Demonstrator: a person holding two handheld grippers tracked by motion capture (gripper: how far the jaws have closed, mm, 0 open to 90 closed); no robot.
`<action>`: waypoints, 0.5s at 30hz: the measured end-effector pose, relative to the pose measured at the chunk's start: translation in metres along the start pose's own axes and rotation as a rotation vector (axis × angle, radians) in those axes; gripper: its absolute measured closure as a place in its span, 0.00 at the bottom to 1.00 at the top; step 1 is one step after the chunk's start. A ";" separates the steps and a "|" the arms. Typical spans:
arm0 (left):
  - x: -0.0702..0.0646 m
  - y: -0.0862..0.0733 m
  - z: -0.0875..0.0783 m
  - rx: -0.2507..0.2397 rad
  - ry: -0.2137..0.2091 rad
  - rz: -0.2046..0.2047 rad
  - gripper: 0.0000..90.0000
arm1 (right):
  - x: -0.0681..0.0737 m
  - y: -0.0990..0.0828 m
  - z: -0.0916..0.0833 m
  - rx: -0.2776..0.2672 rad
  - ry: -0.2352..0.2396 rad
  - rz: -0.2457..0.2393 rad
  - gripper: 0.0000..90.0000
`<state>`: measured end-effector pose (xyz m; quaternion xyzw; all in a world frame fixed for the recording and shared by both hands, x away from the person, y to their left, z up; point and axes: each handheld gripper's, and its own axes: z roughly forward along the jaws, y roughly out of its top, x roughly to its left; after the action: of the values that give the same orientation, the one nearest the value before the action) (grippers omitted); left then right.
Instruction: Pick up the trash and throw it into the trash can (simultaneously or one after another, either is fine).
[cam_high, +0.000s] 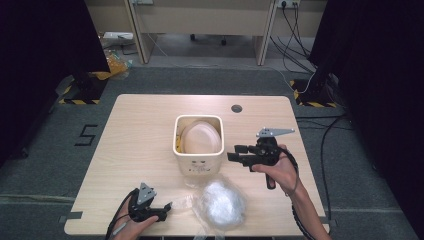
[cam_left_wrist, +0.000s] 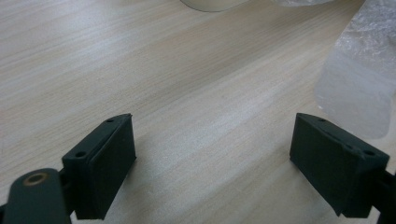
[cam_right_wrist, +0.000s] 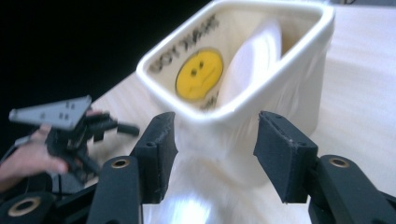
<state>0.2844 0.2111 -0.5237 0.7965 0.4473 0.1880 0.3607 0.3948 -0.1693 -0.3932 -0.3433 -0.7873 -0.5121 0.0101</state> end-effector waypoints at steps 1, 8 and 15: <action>0.000 0.000 0.000 0.000 0.000 0.000 0.15 | 0.001 -0.005 -0.001 0.005 0.000 -0.001 0.51; 0.000 0.000 0.000 0.000 0.000 0.000 0.15 | 0.011 -0.045 -0.003 0.019 -0.014 -0.006 0.49; 0.000 0.000 0.000 0.000 0.000 0.000 0.15 | 0.023 -0.071 -0.003 0.039 -0.036 -0.028 0.47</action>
<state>0.2844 0.2111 -0.5237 0.7965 0.4474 0.1879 0.3608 0.3372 -0.1769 -0.4403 -0.3413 -0.8019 -0.4903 -0.0045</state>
